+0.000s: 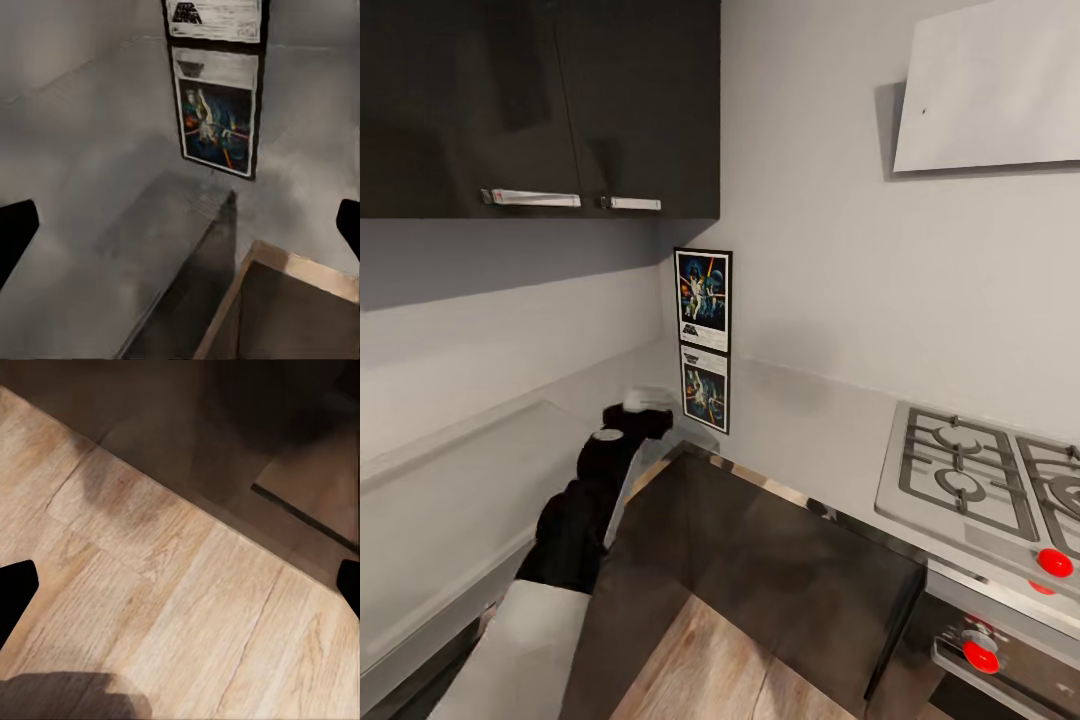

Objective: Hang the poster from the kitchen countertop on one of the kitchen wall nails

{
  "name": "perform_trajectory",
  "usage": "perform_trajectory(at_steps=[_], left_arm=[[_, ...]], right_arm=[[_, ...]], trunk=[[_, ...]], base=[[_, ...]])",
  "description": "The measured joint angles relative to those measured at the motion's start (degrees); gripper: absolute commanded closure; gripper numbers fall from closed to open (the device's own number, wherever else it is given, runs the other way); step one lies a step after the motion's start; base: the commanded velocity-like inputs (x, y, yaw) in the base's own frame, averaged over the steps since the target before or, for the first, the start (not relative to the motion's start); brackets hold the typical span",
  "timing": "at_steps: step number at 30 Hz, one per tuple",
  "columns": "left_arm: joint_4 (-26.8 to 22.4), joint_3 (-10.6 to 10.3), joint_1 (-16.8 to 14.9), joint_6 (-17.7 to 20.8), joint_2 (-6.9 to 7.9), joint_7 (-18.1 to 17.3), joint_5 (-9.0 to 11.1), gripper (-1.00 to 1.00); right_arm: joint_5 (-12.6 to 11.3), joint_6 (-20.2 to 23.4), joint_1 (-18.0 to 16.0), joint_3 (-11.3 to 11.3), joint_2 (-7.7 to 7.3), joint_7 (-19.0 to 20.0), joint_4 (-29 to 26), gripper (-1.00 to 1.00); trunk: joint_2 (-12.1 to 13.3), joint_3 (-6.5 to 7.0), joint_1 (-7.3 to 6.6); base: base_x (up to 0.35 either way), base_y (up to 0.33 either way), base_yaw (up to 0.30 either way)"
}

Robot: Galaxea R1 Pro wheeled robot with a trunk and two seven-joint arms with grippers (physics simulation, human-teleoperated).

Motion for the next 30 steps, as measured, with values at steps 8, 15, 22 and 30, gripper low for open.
perform_trajectory(at_steps=[8,15,22,30], left_arm=[[36.5,-0.8,-32.9,-6.3,0.0,11.1,15.7,-1.0],[37.6,-1.0,-34.6,-8.2,0.0,11.5,16.6,-1.0],[36.5,-0.9,-34.9,-8.7,0.0,11.4,16.8,-1.0],[36.5,-0.9,-34.9,-8.7,0.0,11.4,16.8,-1.0]], right_arm=[[0.0,-2.2,0.1,0.0,0.02,-6.6,2.9,-1.0],[-0.1,-2.2,0.2,0.0,0.02,-7.4,3.1,-1.0],[-0.1,-2.0,0.2,0.0,0.22,-7.5,3.1,-1.0],[0.0,-1.8,0.2,0.2,0.76,-7.5,3.4,-1.0]], trunk=[[0.0,-0.01,0.0],[0.0,-0.01,0.0],[0.0,-0.01,0.0],[0.0,-0.01,0.0]], base=[[0.0,0.0,0.0],[0.0,0.0,0.0],[0.0,0.0,0.0],[0.0,0.0,0.0]])
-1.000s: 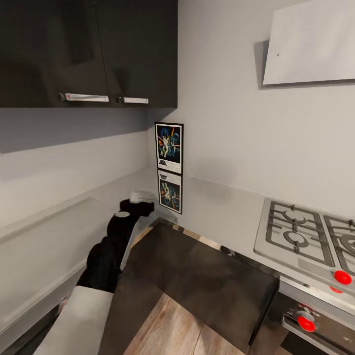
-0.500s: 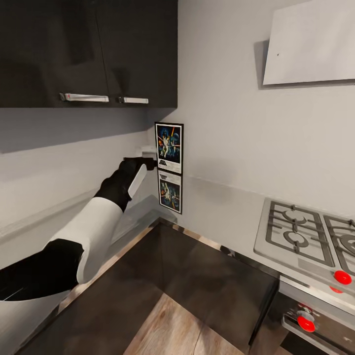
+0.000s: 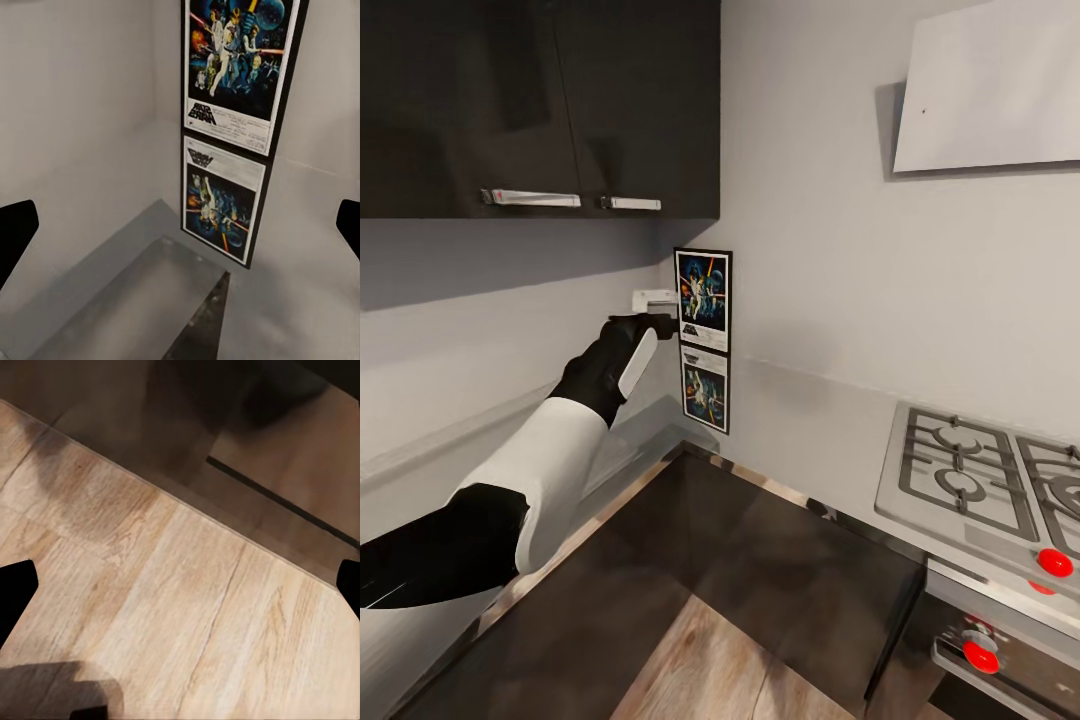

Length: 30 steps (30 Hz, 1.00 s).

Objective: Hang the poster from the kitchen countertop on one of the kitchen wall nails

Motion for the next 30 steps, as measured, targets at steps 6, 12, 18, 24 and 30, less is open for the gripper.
perform_trajectory(at_steps=[6,12,18,24,30], left_arm=[[-0.1,0.0,0.0,0.0,0.0,-0.1,0.0,-1.0],[-0.1,0.0,0.0,0.0,0.0,-0.1,0.0,-1.0],[-0.1,0.0,0.0,0.1,0.0,-0.1,0.0,-1.0],[-0.1,0.0,0.0,0.1,0.0,-0.1,0.0,-1.0],[-0.2,0.0,0.0,0.1,0.0,-0.1,0.0,-1.0]], right_arm=[[0.0,0.0,0.0,0.0,0.11,0.0,1.0,-1.0],[-0.1,0.0,0.0,0.1,0.13,0.0,1.2,-1.0],[-0.1,0.0,0.0,0.1,0.13,0.0,1.2,-1.0],[-0.1,0.0,0.0,0.0,0.13,0.0,1.2,-1.0],[-0.1,0.0,0.0,0.0,0.13,0.0,1.2,-1.0]], trunk=[[0.0,0.0,-0.01],[0.0,0.03,0.0],[0.0,0.16,0.0],[0.0,0.31,0.0],[0.0,0.47,0.0]], base=[[0.043,0.0,0.0],[0.021,0.0,-0.066],[0.003,0.0,-0.241],[0.0,0.0,-0.289],[0.0,0.0,-0.295]])
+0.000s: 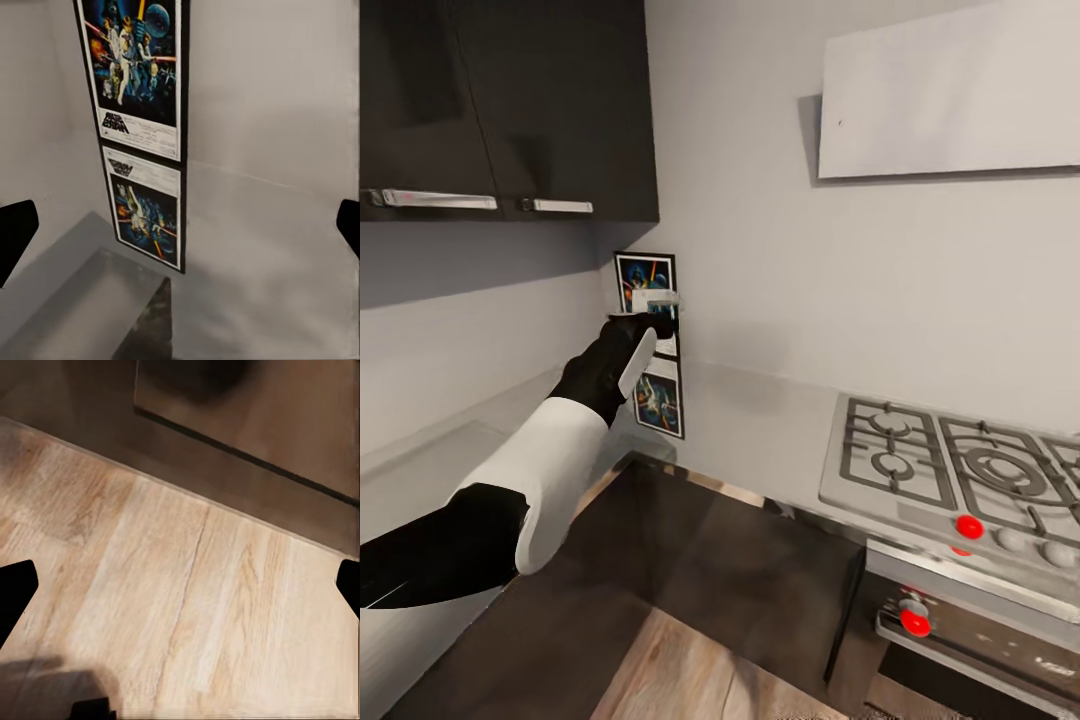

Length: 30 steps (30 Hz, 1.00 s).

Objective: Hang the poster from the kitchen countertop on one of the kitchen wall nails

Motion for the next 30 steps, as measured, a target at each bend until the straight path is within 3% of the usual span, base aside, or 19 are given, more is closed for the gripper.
perform_trajectory(at_steps=[5,14,24,30], left_arm=[[0.0,0.0,0.0,0.0,0.0,0.0,0.0,-1.0],[-0.2,-0.1,0.0,0.1,0.0,0.0,0.0,-1.0],[-0.3,0.0,0.0,0.1,0.0,-0.1,0.0,-1.0],[-0.3,-0.1,0.0,0.1,0.0,-0.1,0.0,-1.0]], right_arm=[[0.0,0.0,0.0,0.0,0.0,0.0,0.0,-1.0],[0.1,0.0,0.0,0.0,0.0,-0.1,0.0,-1.0],[0.1,0.0,0.0,0.0,0.0,-0.1,0.0,-1.0],[0.1,0.0,0.0,0.0,0.0,-0.1,0.0,-1.0]], trunk=[[0.0,0.13,0.0],[0.0,0.17,-0.02],[0.0,0.37,0.0],[0.0,0.44,-0.02]], base=[[0.0,0.001,-0.267],[0.158,0.154,-0.046],[0.024,0.03,-0.271],[0.164,0.201,-0.116]])
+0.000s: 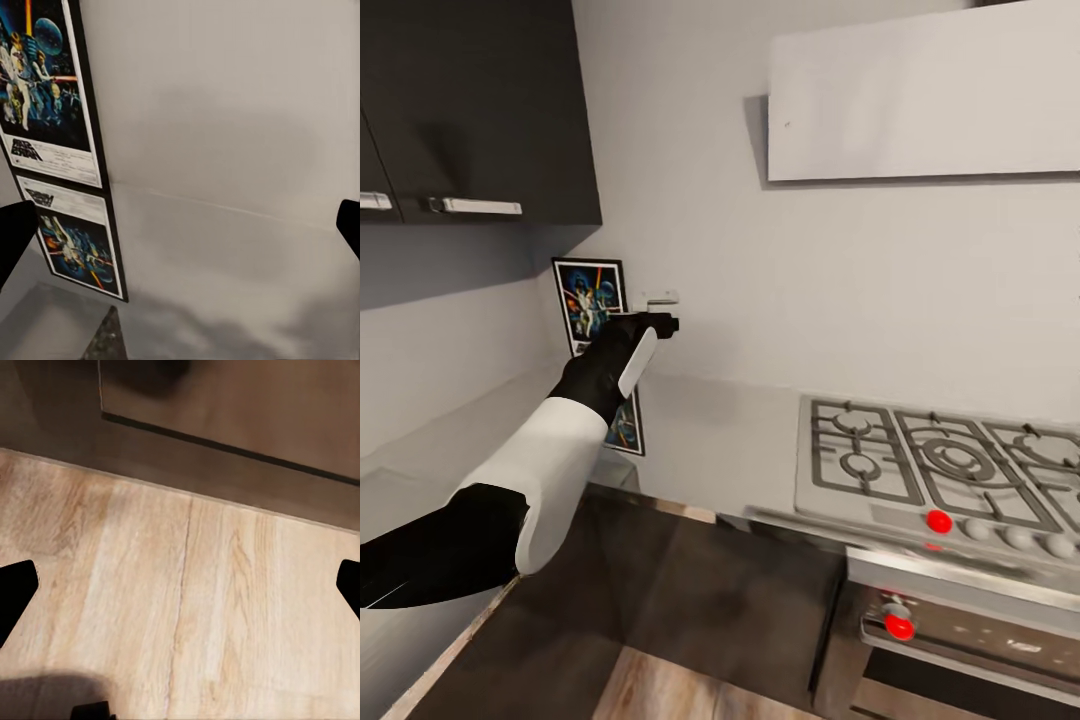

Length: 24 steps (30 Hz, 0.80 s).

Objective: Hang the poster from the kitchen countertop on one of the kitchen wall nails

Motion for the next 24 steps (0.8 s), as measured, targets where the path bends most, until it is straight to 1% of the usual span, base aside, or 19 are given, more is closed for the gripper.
perform_trajectory(at_steps=[5,9,16,19,24], left_arm=[[0.0,0.1,0.0,0.0,0.0,0.1,0.0,-1.0],[0.0,0.2,0.0,0.0,0.0,0.1,-0.1,-1.0],[0.0,0.4,0.0,0.0,0.0,0.2,-0.2,-1.0],[0.0,0.4,0.0,0.0,0.0,0.2,-0.2,-1.0],[0.1,0.4,0.0,0.0,0.0,0.2,-0.3,-1.0]], right_arm=[[0.0,0.0,0.0,0.0,0.0,0.0,0.0,-1.0],[0.0,0.0,0.0,0.0,0.0,0.0,0.0,-1.0],[0.0,0.0,0.0,0.0,0.0,0.0,0.0,-1.0],[0.0,-0.1,0.0,0.0,0.0,0.0,0.0,-1.0],[0.0,-0.1,0.0,0.0,0.0,0.0,0.0,-1.0]], trunk=[[0.0,0.01,0.0],[0.0,0.02,0.01],[0.0,0.02,0.02],[0.0,0.02,0.01],[0.0,0.02,0.0]], base=[[0.212,0.25,-0.027],[0.133,0.152,-0.01],[0.033,0.038,-0.001],[0.042,0.002,0.084],[0.185,-0.079,0.074]])
